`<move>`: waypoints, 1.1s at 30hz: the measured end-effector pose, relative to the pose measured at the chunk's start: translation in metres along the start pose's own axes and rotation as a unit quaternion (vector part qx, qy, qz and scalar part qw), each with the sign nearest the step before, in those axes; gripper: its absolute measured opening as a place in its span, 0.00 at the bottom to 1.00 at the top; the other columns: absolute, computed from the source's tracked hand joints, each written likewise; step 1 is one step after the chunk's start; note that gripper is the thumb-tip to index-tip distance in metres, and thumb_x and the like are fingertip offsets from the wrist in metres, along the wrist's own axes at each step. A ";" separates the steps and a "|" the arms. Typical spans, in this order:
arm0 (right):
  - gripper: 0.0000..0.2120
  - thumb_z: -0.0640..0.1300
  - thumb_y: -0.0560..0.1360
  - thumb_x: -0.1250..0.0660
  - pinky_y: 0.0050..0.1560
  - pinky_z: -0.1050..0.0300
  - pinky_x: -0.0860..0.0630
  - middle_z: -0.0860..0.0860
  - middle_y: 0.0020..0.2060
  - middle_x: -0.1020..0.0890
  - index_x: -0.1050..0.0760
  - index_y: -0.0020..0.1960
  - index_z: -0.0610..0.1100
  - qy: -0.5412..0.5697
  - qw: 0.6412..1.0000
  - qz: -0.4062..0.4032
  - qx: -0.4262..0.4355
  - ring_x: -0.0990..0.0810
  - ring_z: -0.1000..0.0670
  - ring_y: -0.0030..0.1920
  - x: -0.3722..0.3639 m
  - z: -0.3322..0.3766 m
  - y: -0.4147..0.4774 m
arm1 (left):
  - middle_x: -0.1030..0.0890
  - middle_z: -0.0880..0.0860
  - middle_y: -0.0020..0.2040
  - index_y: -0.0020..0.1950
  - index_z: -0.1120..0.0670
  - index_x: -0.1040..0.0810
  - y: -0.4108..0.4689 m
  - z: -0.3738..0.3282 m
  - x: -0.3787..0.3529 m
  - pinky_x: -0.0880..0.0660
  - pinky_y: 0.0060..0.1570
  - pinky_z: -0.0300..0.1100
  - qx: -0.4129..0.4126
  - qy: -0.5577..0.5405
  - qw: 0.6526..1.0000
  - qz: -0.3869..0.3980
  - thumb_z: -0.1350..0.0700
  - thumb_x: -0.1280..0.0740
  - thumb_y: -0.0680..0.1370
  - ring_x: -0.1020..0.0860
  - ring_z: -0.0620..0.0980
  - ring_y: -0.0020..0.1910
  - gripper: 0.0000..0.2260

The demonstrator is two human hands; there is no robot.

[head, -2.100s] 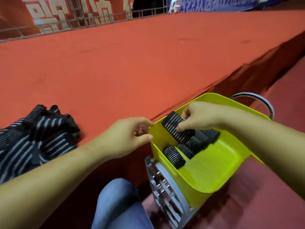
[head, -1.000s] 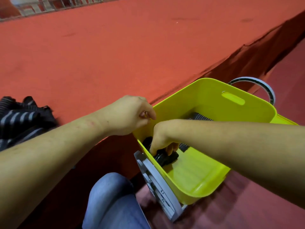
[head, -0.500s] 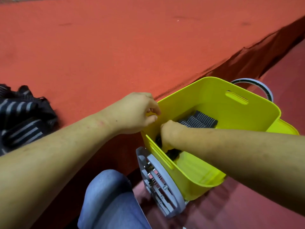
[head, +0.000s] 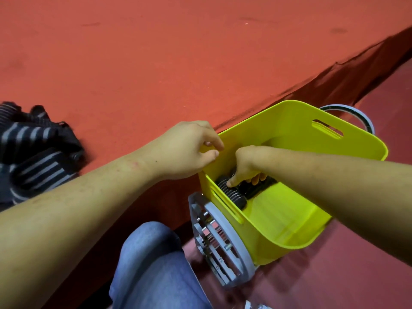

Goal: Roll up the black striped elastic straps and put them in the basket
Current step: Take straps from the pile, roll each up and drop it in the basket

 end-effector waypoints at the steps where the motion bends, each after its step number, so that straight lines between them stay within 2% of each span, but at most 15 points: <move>1: 0.25 0.61 0.74 0.23 0.46 0.49 0.15 0.45 0.43 0.12 0.19 0.50 0.37 0.030 0.999 0.009 0.001 0.12 0.45 0.42 0.003 -0.005 0.002 | 0.19 0.48 0.54 0.57 0.48 0.14 0.000 0.000 0.000 0.39 0.44 0.20 -0.001 -0.002 1.000 -0.002 0.54 0.30 0.79 0.29 0.26 0.42 0.08; 3: 0.26 0.58 0.74 0.22 0.53 0.44 0.14 0.43 0.47 0.12 0.19 0.55 0.35 0.091 0.996 0.008 0.003 0.11 0.41 0.49 0.012 -0.015 0.003 | 0.19 0.48 0.55 0.57 0.48 0.14 -0.001 0.001 0.000 0.39 0.43 0.23 0.000 -0.001 1.000 -0.002 0.55 0.30 0.79 0.29 0.25 0.42 0.08; 7: 0.23 0.56 0.76 0.23 0.51 0.45 0.14 0.44 0.42 0.14 0.19 0.53 0.35 0.131 0.990 0.042 0.027 0.12 0.44 0.43 -0.003 -0.009 -0.007 | 0.18 0.48 0.55 0.57 0.49 0.14 -0.002 -0.001 -0.001 0.38 0.44 0.20 -0.008 -0.002 1.000 -0.004 0.55 0.29 0.79 0.29 0.23 0.43 0.08; 9: 0.22 0.56 0.77 0.25 0.52 0.46 0.14 0.42 0.45 0.12 0.18 0.51 0.35 0.105 0.990 0.082 0.041 0.11 0.42 0.47 -0.027 0.010 -0.018 | 0.18 0.49 0.55 0.56 0.50 0.14 -0.001 -0.001 -0.001 0.39 0.44 0.18 -0.010 -0.002 1.000 -0.006 0.56 0.29 0.79 0.30 0.22 0.43 0.08; 12: 0.18 0.52 0.81 0.29 0.48 0.50 0.14 0.44 0.43 0.11 0.20 0.43 0.38 -0.012 0.993 0.099 0.059 0.11 0.44 0.45 -0.050 0.036 -0.027 | 0.18 0.49 0.55 0.56 0.50 0.14 0.000 -0.001 -0.001 0.40 0.44 0.18 -0.007 -0.002 1.000 -0.005 0.57 0.29 0.79 0.30 0.21 0.44 0.08; 14: 0.18 0.49 0.83 0.33 0.38 0.57 0.17 0.49 0.31 0.15 0.23 0.37 0.41 -0.147 0.983 0.065 0.092 0.15 0.49 0.34 -0.048 0.049 -0.033 | 0.18 0.48 0.56 0.56 0.50 0.14 0.000 -0.001 -0.002 0.40 0.43 0.18 -0.004 -0.001 1.000 0.000 0.56 0.29 0.79 0.30 0.21 0.44 0.08; 15: 0.19 0.48 0.83 0.34 0.38 0.57 0.19 0.50 0.28 0.19 0.25 0.35 0.43 -0.210 0.971 0.035 0.109 0.19 0.51 0.31 -0.044 0.054 -0.036 | 0.18 0.47 0.56 0.56 0.50 0.14 0.000 -0.001 -0.002 0.39 0.43 0.18 -0.002 -0.001 1.000 0.001 0.56 0.29 0.80 0.30 0.22 0.44 0.08; 16: 0.19 0.47 0.83 0.34 0.44 0.57 0.19 0.50 0.28 0.22 0.28 0.34 0.45 -0.260 0.957 0.004 0.125 0.20 0.51 0.32 -0.040 0.057 -0.036 | 0.18 0.47 0.56 0.56 0.49 0.14 0.000 -0.001 -0.002 0.39 0.44 0.18 -0.002 -0.001 1.000 0.002 0.56 0.29 0.79 0.30 0.22 0.44 0.08; 18: 0.19 0.47 0.83 0.35 0.53 0.54 0.20 0.48 0.34 0.25 0.32 0.35 0.45 -0.297 0.944 -0.042 0.139 0.15 0.48 0.45 -0.033 0.058 -0.036 | 0.18 0.47 0.57 0.56 0.49 0.14 -0.001 -0.001 -0.003 0.39 0.44 0.19 -0.003 -0.001 1.000 0.003 0.55 0.29 0.79 0.29 0.22 0.44 0.08; 19: 0.19 0.48 0.83 0.34 0.56 0.53 0.20 0.48 0.36 0.25 0.33 0.35 0.46 -0.285 0.948 -0.052 0.133 0.14 0.47 0.52 -0.031 0.055 -0.034 | 0.18 0.47 0.57 0.56 0.49 0.14 0.000 0.000 -0.003 0.38 0.45 0.19 -0.003 -0.002 1.000 0.003 0.55 0.30 0.79 0.29 0.22 0.45 0.08; 21: 0.20 0.52 0.82 0.33 0.56 0.53 0.19 0.49 0.38 0.22 0.32 0.36 0.45 -0.246 0.962 -0.041 0.112 0.13 0.47 0.54 -0.033 0.047 -0.029 | 0.18 0.47 0.57 0.56 0.49 0.14 -0.001 0.000 -0.004 0.38 0.46 0.19 -0.001 -0.003 1.000 0.002 0.55 0.30 0.79 0.29 0.22 0.45 0.08; 25: 0.23 0.59 0.81 0.30 0.41 0.53 0.17 0.48 0.34 0.15 0.23 0.39 0.41 -0.065 0.996 0.041 0.036 0.17 0.48 0.31 -0.038 0.019 -0.014 | 0.17 0.48 0.56 0.56 0.50 0.14 -0.004 -0.006 0.001 0.37 0.47 0.20 -0.010 -0.006 1.000 -0.007 0.57 0.30 0.79 0.27 0.25 0.46 0.08; 27: 0.22 0.57 0.82 0.32 0.41 0.51 0.16 0.45 0.35 0.15 0.22 0.42 0.38 0.033 0.998 0.051 0.006 0.18 0.46 0.30 -0.026 0.003 -0.010 | 0.17 0.47 0.56 0.55 0.50 0.14 -0.010 -0.007 0.007 0.29 0.53 0.29 -0.012 -0.025 0.999 -0.017 0.57 0.31 0.80 0.21 0.35 0.50 0.08; 30: 0.18 0.47 0.86 0.38 0.34 0.53 0.18 0.45 0.32 0.17 0.23 0.42 0.39 0.117 0.993 -0.017 0.016 0.19 0.48 0.28 0.021 -0.015 -0.019 | 0.17 0.45 0.56 0.55 0.50 0.14 -0.025 -0.008 0.023 0.23 0.58 0.43 -0.005 -0.063 0.997 -0.054 0.57 0.32 0.80 0.18 0.43 0.53 0.08; 33: 0.17 0.43 0.85 0.38 0.28 0.57 0.21 0.46 0.28 0.19 0.24 0.39 0.40 0.203 0.974 -0.082 0.056 0.21 0.50 0.23 0.063 -0.020 -0.045 | 0.16 0.44 0.54 0.56 0.50 0.14 -0.043 -0.004 0.041 0.25 0.59 0.35 0.017 -0.074 0.994 -0.083 0.60 0.31 0.81 0.18 0.40 0.54 0.08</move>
Point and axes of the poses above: each hand's wrist, its own y-axis towards the middle knuckle, its own x-axis out of the back of the hand, z = x × y, the point moved 10 cm from there along y, towards the middle knuckle
